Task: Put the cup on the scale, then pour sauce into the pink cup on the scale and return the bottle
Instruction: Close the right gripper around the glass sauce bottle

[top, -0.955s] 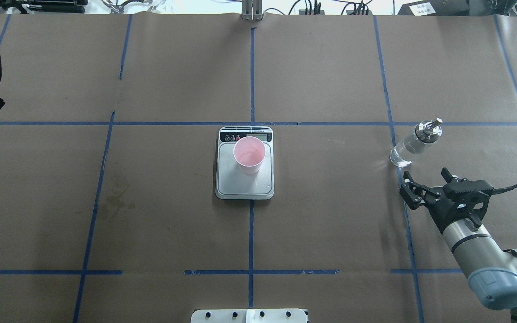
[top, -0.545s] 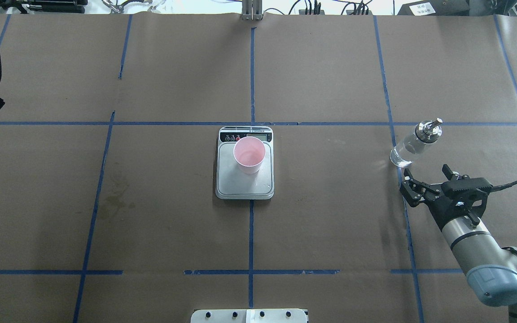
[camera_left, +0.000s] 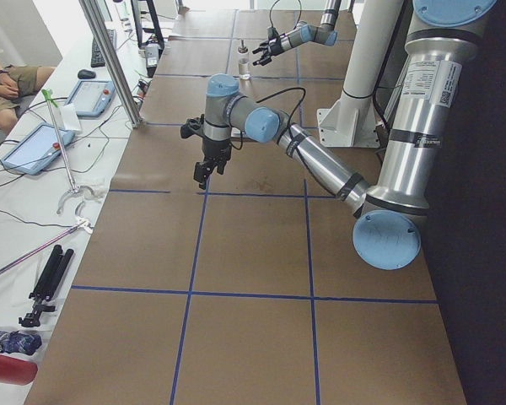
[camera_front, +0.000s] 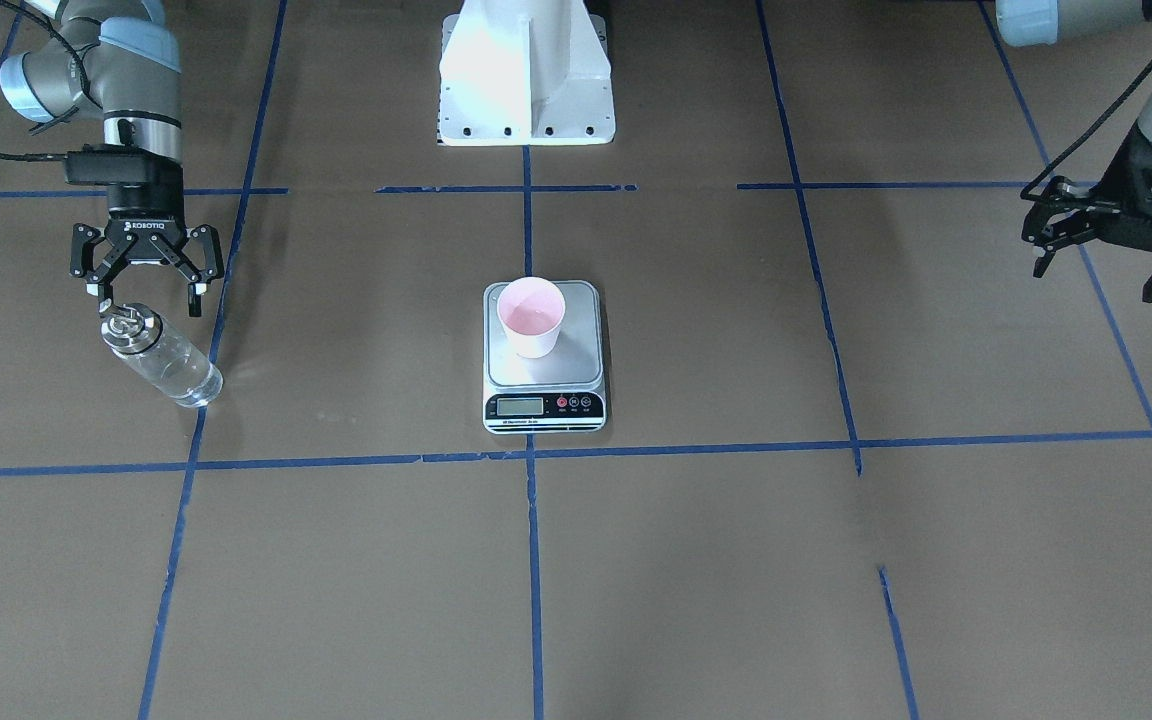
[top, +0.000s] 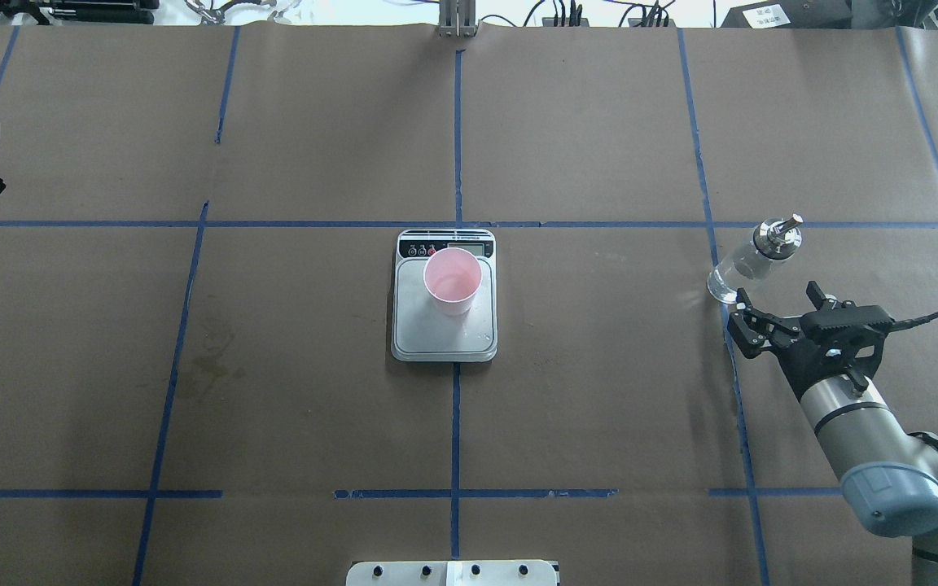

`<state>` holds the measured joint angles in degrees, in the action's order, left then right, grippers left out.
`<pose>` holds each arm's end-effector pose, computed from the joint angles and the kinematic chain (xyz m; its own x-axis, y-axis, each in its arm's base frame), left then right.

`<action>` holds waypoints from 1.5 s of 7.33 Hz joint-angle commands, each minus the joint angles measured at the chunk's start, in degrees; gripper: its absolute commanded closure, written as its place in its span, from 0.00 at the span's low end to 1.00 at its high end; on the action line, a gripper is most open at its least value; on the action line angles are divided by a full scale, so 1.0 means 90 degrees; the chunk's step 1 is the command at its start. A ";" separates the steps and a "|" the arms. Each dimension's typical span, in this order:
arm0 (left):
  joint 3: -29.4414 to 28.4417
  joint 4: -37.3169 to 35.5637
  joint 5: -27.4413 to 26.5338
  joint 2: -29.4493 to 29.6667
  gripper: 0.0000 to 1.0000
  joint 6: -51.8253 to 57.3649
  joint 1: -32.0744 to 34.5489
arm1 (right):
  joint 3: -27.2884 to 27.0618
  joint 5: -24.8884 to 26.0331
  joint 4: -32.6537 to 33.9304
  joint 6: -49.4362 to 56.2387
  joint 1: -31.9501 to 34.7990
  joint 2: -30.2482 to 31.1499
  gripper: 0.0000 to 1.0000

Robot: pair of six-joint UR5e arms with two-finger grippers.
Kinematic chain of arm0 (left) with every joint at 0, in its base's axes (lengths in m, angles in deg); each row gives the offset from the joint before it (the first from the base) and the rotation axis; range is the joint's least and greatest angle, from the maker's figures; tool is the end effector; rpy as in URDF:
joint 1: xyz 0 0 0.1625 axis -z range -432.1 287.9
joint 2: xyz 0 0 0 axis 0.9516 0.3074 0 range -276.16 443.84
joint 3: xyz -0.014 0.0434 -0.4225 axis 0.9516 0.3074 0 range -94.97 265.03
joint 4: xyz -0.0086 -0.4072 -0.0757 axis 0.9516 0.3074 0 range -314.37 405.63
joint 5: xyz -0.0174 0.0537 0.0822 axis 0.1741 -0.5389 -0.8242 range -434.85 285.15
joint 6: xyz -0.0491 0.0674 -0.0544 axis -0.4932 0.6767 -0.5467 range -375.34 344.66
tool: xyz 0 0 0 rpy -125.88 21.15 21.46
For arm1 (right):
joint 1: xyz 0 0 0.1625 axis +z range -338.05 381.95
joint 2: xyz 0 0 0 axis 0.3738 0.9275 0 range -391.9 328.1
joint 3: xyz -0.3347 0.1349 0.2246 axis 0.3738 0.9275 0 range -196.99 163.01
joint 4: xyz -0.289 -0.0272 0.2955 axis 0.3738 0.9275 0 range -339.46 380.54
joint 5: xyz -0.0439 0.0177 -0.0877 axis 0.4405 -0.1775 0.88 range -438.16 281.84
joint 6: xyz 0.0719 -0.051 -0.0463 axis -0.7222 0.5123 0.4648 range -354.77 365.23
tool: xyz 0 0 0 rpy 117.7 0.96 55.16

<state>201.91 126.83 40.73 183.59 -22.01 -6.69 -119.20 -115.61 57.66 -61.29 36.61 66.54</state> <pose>0.1329 -0.5076 0.3801 0.7740 0.4616 -0.4334 -0.2800 0.8635 0.4195 -0.3665 -0.3153 0.5072 0.8048 -0.0397 0.5922 -0.5177 0.4411 0.7331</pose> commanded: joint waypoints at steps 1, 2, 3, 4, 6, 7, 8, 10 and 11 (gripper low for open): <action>-0.0008 0.0030 0.0000 -0.0010 0.00 -0.0001 0.0017 | 0.0515 -0.0115 -0.0023 0.0320 0.0342 -0.0605 0.00; 0.0011 0.0030 0.0000 -0.0010 0.00 -0.0001 0.0037 | 0.0507 -0.0261 -0.0033 0.0340 0.0479 -0.0615 0.00; 0.0001 0.0030 0.0000 -0.0010 0.00 -0.0001 0.0037 | 0.0517 -0.0292 -0.0024 0.0350 0.0538 -0.0625 0.00; 0.0011 0.0030 0.0000 -0.0010 0.00 -0.0001 0.0047 | 0.0517 -0.0311 -0.0024 0.0370 0.0587 -0.0635 0.00; 0.0021 0.0030 0.0000 -0.0010 0.00 -0.0011 0.0056 | 0.0526 -0.0448 -0.0014 0.0448 0.0675 -0.0635 0.02; 0.0021 0.0030 0.0009 -0.0010 0.00 -0.0021 0.0056 | 0.0527 -0.0545 -0.0014 0.0496 0.0734 -0.0664 0.05; 0.0021 0.0030 0.0009 -0.0010 0.00 -0.0021 0.0056 | 0.0536 -0.0594 -0.0014 0.0507 0.0773 -0.0780 0.44; 0.0040 0.0030 0.0009 -0.0010 0.00 -0.0040 0.0095 | 0.0459 -0.1030 -0.0043 0.0516 0.1035 -0.0946 1.00; 0.0050 0.0030 0.0009 -0.0010 0.00 -0.0021 0.0154 | 0.0120 -0.1508 -0.0014 0.0526 0.1240 -0.0947 1.00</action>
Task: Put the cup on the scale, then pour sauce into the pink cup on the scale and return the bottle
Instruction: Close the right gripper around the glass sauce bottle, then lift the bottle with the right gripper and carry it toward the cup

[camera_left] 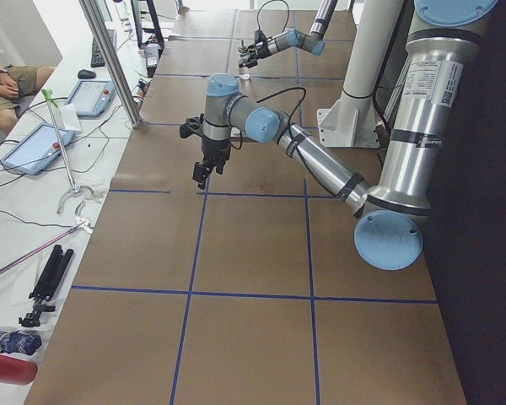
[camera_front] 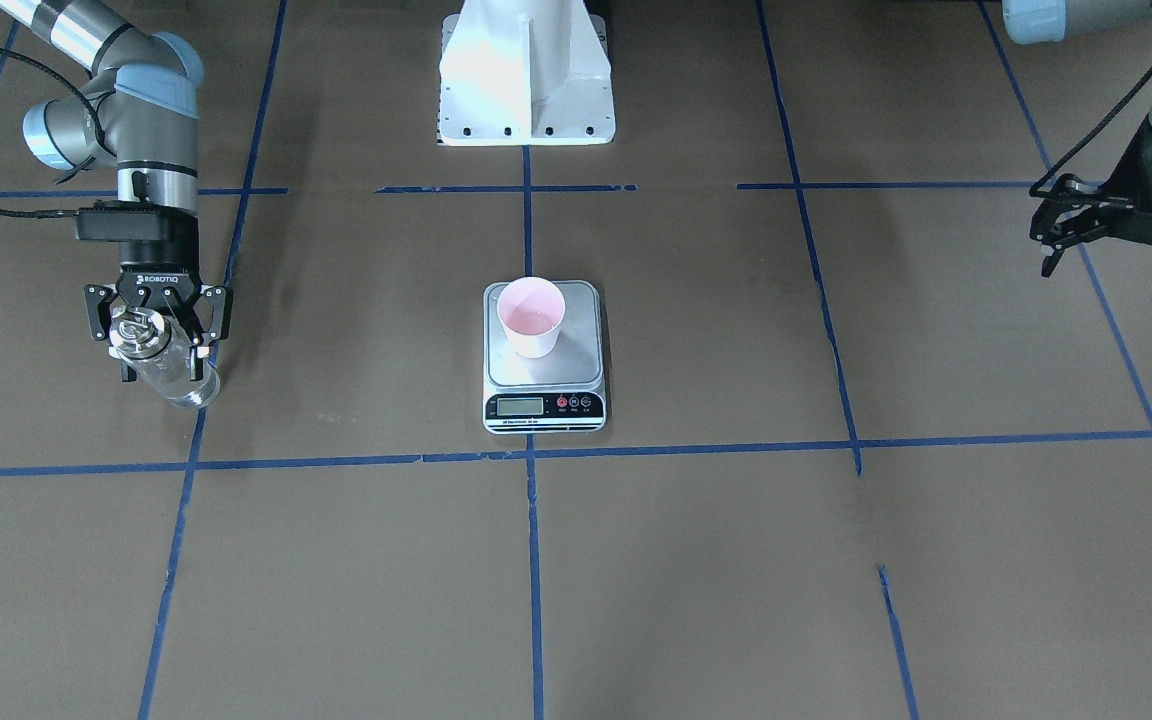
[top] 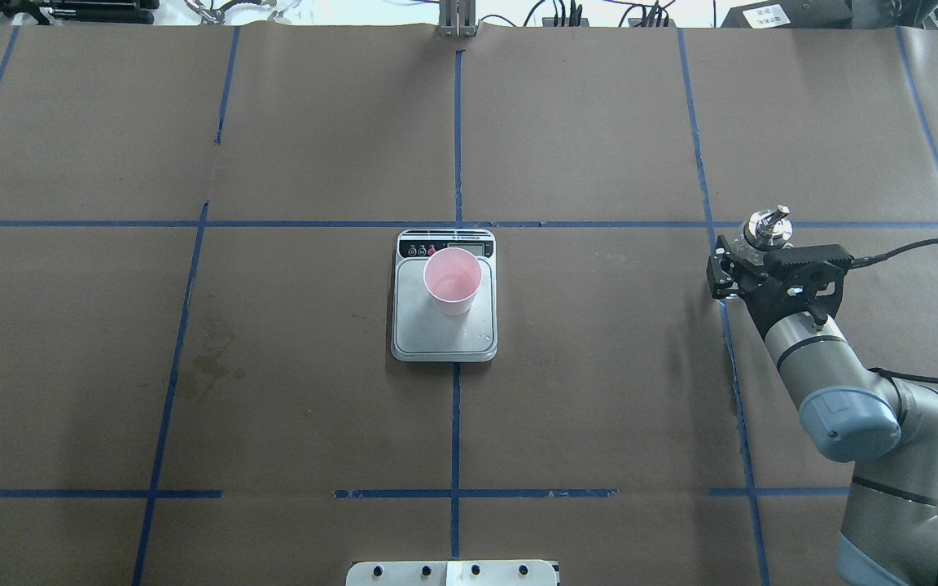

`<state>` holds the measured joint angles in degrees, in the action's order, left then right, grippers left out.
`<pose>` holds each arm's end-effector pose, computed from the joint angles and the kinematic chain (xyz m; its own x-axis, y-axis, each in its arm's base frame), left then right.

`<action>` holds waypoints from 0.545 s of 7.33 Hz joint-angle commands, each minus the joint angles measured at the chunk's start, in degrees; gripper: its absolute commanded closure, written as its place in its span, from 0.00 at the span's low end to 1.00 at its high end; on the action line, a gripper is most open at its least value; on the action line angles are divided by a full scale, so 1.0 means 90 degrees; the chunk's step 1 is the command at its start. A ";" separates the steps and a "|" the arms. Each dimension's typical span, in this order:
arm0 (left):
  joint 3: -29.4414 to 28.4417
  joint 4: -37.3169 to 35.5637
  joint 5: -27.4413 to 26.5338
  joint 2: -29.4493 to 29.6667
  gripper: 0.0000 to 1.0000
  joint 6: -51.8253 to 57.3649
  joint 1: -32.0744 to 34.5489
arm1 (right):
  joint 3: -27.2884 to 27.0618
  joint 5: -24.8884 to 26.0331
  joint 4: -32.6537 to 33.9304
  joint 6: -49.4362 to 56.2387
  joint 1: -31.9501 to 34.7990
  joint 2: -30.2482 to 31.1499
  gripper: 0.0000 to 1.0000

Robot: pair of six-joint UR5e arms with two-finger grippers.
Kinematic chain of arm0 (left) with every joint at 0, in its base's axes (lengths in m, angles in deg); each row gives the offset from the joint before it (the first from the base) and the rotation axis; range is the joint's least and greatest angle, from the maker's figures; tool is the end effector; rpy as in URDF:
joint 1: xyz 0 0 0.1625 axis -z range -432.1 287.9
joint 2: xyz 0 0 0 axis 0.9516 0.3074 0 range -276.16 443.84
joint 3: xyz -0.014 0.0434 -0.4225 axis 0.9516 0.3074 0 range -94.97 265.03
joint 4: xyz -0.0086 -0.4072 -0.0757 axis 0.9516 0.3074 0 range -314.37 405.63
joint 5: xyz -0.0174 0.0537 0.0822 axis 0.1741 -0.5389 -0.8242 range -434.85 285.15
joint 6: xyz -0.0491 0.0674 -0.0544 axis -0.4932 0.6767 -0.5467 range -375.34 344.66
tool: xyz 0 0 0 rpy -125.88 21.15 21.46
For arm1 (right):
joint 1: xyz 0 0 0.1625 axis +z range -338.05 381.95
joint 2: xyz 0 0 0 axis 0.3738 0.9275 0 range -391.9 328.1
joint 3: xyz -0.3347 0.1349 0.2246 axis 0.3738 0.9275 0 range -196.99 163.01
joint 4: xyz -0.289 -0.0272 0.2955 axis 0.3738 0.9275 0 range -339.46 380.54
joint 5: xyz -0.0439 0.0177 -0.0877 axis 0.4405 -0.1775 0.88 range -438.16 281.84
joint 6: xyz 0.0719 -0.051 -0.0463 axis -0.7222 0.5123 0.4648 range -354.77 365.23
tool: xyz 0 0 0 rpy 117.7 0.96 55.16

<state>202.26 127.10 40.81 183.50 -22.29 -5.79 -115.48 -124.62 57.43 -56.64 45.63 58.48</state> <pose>0.1245 -0.5082 0.3775 0.7801 0.4491 -0.4357 -0.2611 0.8664 0.4256 -0.3738 -0.3843 0.4796 0.7868 -0.0280 0.6165 -0.5365 0.4628 0.7057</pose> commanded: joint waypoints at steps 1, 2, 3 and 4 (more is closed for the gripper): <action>0.0011 0.0000 0.0000 0.0000 0.00 0.0029 0.0084 | -0.0510 -0.0589 0.0070 0.0232 0.0356 -0.0061 1.00; 0.0011 0.0000 0.0000 0.0019 0.00 0.0001 0.0084 | -0.0589 -0.0619 0.0167 0.0563 0.0367 -0.0071 1.00; 0.0021 0.0000 0.0000 0.0020 0.00 -0.0019 0.0084 | -0.0890 -0.0610 0.0594 0.0586 0.0367 -0.0081 1.00; 0.0021 0.0000 0.0010 0.0020 0.00 -0.0029 0.0084 | -0.1299 -0.0416 0.1652 0.0847 0.0367 -0.0352 1.00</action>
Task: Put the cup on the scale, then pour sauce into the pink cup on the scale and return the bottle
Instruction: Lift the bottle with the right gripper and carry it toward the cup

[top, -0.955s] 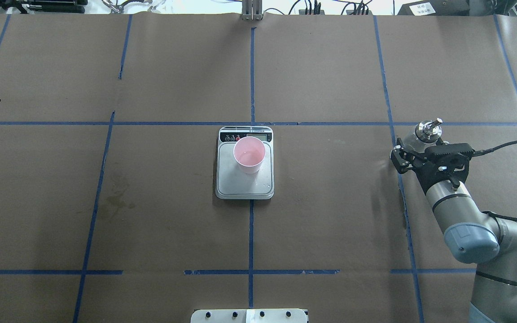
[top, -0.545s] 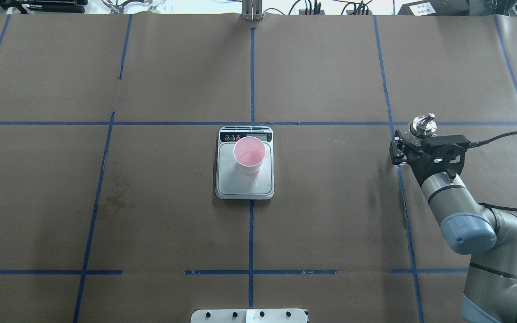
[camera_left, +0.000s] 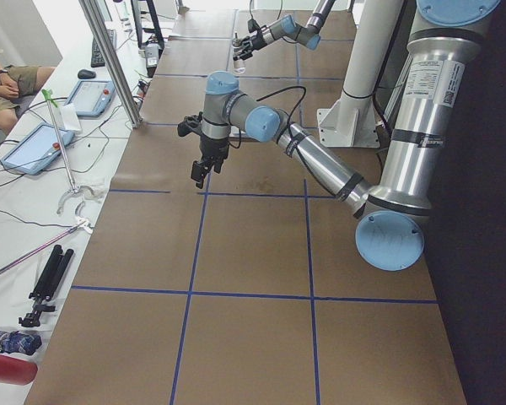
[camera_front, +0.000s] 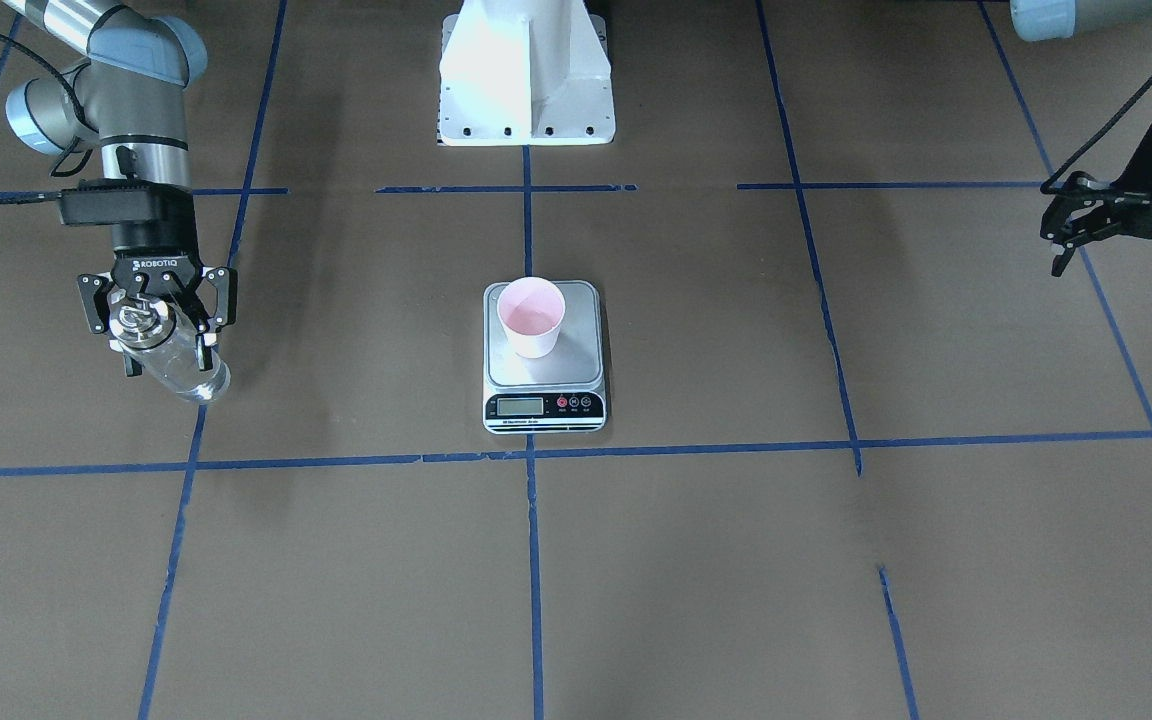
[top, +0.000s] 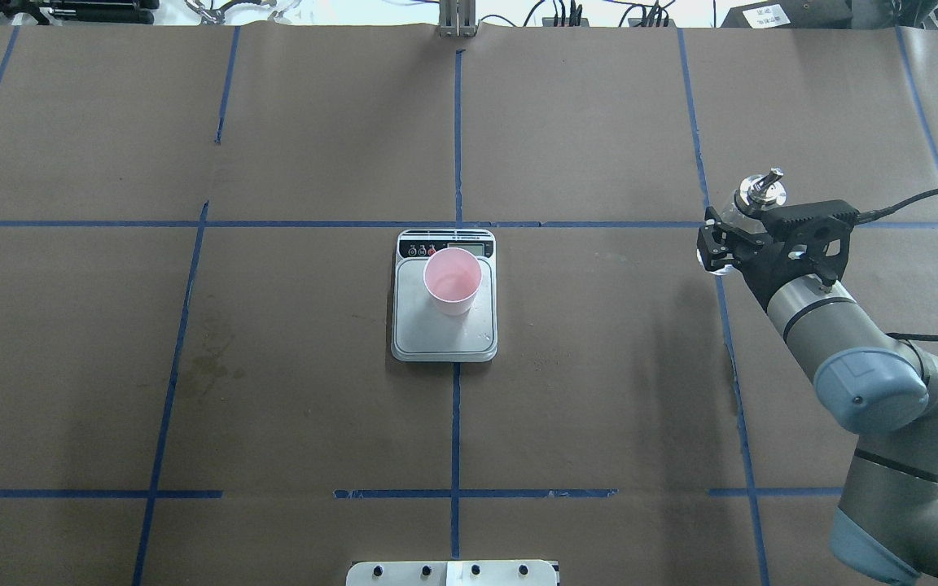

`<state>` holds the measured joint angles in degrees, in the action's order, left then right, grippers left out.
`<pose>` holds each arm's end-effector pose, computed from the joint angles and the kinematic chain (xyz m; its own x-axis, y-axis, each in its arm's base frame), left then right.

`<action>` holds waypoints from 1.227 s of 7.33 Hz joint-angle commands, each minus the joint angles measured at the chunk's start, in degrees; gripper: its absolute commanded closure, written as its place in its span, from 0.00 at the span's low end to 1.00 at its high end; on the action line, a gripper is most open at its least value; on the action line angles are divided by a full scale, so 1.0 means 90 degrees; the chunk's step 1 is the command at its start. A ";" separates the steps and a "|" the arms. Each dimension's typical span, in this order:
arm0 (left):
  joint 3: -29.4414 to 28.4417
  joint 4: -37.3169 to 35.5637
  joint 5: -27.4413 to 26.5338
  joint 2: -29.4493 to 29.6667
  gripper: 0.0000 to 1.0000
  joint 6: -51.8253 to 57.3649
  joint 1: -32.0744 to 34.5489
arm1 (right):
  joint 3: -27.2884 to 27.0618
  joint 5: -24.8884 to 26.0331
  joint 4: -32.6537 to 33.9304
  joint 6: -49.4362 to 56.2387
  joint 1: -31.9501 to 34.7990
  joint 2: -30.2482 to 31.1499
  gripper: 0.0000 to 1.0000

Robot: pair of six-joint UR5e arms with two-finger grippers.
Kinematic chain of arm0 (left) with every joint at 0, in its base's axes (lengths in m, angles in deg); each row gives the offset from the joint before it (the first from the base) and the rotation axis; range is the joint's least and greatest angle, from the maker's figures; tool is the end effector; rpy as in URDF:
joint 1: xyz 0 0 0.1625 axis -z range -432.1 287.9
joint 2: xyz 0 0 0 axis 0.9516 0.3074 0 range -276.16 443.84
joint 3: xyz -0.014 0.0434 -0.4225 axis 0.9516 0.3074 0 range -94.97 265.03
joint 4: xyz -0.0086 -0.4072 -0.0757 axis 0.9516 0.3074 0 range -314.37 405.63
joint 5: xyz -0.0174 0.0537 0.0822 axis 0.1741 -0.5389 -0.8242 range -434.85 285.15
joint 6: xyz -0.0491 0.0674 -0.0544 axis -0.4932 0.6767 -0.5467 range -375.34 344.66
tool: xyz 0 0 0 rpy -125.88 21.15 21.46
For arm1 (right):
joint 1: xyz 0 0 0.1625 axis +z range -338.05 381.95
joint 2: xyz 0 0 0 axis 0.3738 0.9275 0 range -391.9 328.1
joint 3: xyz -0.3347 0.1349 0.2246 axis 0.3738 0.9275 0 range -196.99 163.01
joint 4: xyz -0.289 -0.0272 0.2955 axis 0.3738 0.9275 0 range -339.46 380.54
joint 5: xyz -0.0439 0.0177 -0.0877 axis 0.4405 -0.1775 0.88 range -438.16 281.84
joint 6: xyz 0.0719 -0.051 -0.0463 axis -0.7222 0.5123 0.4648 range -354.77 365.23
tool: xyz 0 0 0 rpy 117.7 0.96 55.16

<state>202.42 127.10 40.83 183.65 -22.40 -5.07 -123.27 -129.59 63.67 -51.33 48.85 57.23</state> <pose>0.1181 -0.5097 0.3749 0.7850 0.4398 -0.4362 -0.2478 0.8684 0.4295 -0.3530 -0.3981 0.4164 0.7964 -0.0789 0.5996 -0.4970 0.4795 0.7232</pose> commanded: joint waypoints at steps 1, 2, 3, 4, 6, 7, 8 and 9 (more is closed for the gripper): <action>0.0004 0.0000 0.0007 0.0003 0.00 -0.0026 0.0004 | -0.0669 0.0486 0.2235 0.0472 0.0009 -0.0902 1.00; 0.0004 0.0000 0.0007 -0.0006 0.00 -0.0017 0.0014 | -0.0739 0.0528 0.2509 0.0464 -0.0020 -0.1092 1.00; -0.0006 0.0000 0.0007 -0.0016 0.00 0.0051 0.0110 | -0.0769 0.0548 0.2521 0.0522 -0.0078 -0.1326 1.00; -0.0026 0.0010 0.0007 -0.0016 0.00 0.0110 0.0218 | -0.0711 0.0548 0.2599 0.0610 -0.0262 -0.1531 1.00; -0.0404 0.0136 0.0017 -0.0181 0.00 0.1595 0.0704 | -0.0652 0.0868 0.2609 0.1796 -0.0479 -0.1805 1.00; -0.0600 0.0214 0.0056 -0.0202 0.00 0.1788 0.1084 | -0.0662 0.1073 0.2880 0.2411 -0.0547 -0.1846 1.00; -0.0960 0.0611 0.0250 -0.0327 0.00 0.1838 0.1359 | -0.0633 0.1520 0.3298 0.2639 -0.0770 -0.2078 1.00; -0.1466 0.1872 0.0377 -0.0783 0.00 0.2390 0.1555 | -0.0603 0.1766 0.3544 0.2661 -0.0956 -0.2177 1.00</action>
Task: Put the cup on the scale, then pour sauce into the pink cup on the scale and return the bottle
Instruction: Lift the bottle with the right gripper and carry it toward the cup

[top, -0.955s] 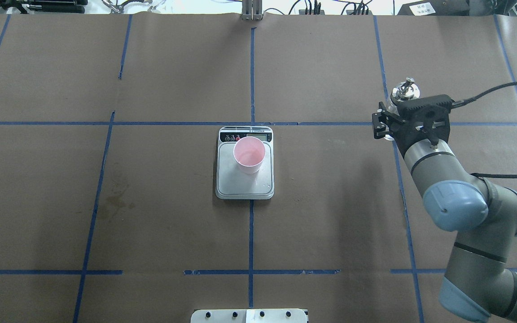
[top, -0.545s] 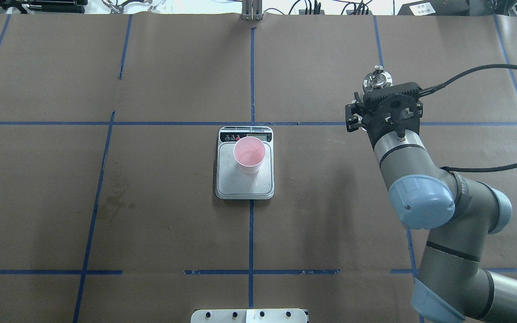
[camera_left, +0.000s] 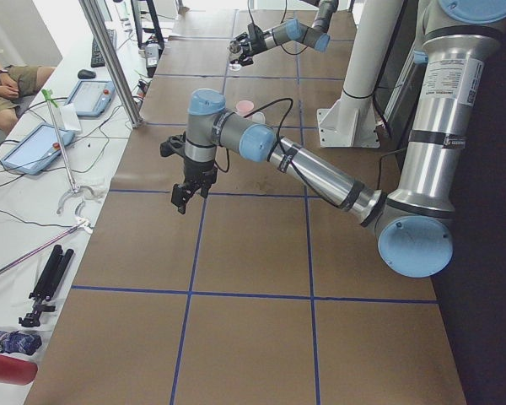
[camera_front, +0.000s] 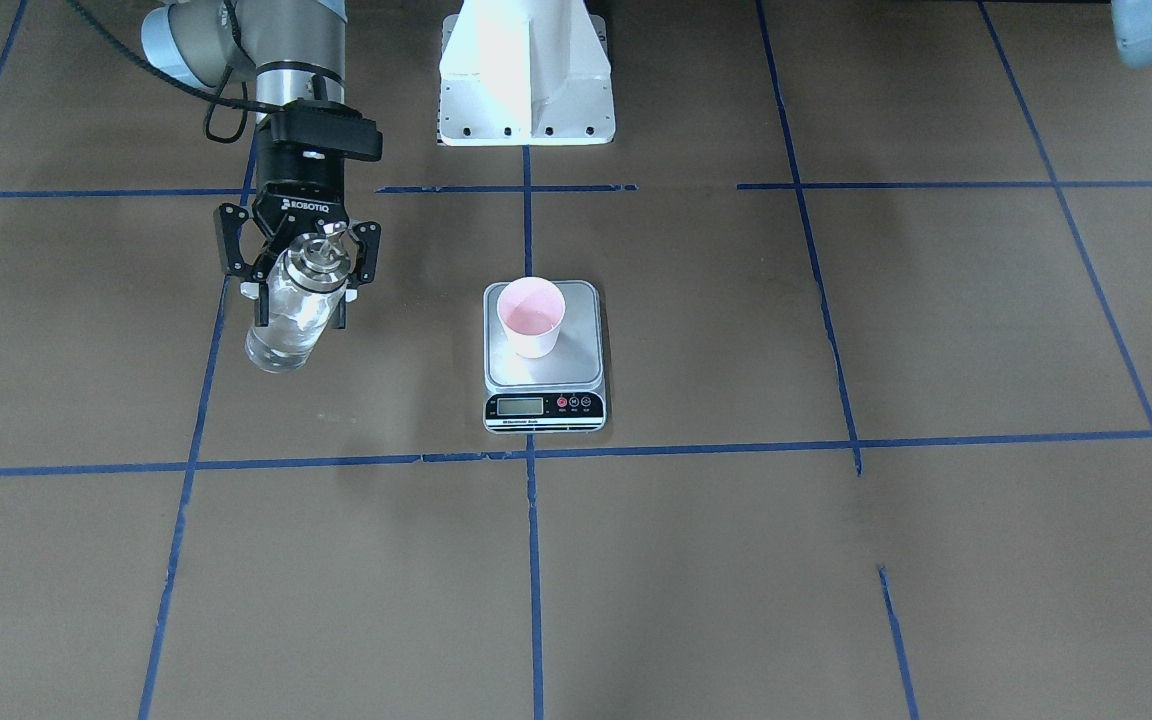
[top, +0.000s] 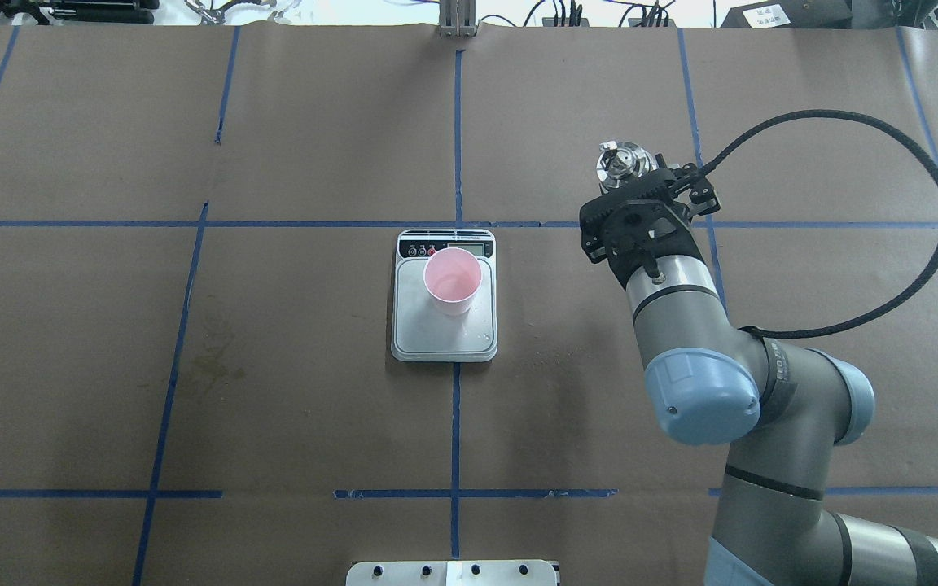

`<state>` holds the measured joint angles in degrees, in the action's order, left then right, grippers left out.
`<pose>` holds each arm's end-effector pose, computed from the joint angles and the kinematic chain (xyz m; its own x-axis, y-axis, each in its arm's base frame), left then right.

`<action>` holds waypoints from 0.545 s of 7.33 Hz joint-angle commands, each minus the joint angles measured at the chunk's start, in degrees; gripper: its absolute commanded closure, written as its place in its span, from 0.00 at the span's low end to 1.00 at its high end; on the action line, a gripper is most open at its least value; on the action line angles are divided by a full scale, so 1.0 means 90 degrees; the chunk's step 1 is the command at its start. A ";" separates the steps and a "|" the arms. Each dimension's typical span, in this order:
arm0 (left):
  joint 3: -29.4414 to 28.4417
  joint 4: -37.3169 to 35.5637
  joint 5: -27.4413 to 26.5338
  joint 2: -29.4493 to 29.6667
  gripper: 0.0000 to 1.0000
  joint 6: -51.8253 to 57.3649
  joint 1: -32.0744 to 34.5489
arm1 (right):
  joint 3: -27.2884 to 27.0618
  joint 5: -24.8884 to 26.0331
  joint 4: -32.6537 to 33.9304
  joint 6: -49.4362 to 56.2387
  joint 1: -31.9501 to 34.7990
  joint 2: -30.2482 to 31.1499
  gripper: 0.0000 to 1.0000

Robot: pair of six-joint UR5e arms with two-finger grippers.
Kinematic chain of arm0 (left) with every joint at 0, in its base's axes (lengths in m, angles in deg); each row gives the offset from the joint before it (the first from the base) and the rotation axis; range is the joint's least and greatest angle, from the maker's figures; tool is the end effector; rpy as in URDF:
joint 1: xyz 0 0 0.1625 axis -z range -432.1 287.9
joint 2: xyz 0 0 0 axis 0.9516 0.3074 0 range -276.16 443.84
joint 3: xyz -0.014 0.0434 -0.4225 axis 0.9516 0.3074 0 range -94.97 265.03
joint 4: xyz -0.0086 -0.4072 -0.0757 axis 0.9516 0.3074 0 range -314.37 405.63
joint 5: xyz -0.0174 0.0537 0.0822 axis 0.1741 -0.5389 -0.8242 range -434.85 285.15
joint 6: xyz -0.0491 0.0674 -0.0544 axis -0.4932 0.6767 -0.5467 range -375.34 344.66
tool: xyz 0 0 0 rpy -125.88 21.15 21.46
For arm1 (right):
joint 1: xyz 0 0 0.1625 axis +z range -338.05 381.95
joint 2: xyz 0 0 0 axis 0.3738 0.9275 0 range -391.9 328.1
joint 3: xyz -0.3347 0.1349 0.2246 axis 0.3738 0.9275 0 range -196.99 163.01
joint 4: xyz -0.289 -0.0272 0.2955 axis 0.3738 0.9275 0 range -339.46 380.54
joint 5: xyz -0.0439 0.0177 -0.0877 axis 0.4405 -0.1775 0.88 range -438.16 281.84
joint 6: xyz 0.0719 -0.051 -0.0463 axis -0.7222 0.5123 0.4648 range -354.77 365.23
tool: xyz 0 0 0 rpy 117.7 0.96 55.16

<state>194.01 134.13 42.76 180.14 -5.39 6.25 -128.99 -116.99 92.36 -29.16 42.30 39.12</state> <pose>0.0212 -0.5349 0.4579 0.7857 0.5115 -0.3480 -0.3255 0.8201 0.4706 -0.4321 -0.3851 0.2537 0.9689 -0.1924 0.1554 -0.0807 0.3479 0.9341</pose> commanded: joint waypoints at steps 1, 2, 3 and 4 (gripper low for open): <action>-0.1136 0.1539 0.0242 -0.0407 0.00 0.0747 0.0444 | 0.0032 0.0456 0.0389 0.0295 -0.0316 -0.0137 1.00; -0.1471 0.1679 0.0494 -0.0437 0.00 0.0847 0.0571 | 0.0158 0.0815 0.0389 0.0751 -0.0414 -0.0176 1.00; -0.1658 0.1932 0.0535 -0.0524 0.00 0.0848 0.0766 | 0.0440 0.1080 0.0389 0.0871 -0.0463 -0.0341 1.00; -0.1718 0.1973 0.0845 -0.0583 0.00 0.0857 0.0893 | 0.0539 0.1198 0.0389 0.1133 -0.0512 -0.0352 1.00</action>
<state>180.14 150.40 47.79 175.65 2.00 12.61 -125.82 -108.29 95.80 -21.70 38.34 36.58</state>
